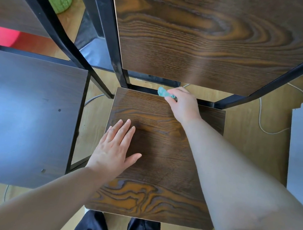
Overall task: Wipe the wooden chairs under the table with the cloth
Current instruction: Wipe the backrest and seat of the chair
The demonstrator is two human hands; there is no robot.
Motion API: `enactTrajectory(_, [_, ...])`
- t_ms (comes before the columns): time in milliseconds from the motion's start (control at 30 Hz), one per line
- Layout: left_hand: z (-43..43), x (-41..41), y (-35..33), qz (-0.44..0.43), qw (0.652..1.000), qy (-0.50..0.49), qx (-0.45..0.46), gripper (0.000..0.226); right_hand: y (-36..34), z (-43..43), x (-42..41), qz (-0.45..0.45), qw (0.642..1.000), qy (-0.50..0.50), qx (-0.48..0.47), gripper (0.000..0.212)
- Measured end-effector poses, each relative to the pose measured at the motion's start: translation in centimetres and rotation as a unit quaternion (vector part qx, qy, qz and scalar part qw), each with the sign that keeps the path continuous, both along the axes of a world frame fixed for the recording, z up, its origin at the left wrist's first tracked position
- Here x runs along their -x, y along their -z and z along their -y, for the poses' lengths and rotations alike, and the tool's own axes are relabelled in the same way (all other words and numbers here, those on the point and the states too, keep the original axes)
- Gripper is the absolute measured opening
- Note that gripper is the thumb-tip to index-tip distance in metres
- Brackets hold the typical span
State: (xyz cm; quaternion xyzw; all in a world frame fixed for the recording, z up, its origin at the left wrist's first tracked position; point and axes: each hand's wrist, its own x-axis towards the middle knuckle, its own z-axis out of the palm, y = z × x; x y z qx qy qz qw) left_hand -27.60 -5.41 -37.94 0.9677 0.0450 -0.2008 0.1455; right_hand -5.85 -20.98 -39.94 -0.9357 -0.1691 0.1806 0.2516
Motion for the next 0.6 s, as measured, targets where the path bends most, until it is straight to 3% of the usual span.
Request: enactTrajectory(600, [-1.1,1.8,-0.9,0.010,1.000,-0.007,-0.005,0.084,-1.9,1.2,1.4,-0.012,0.999,-0.017,-0.042,0.026])
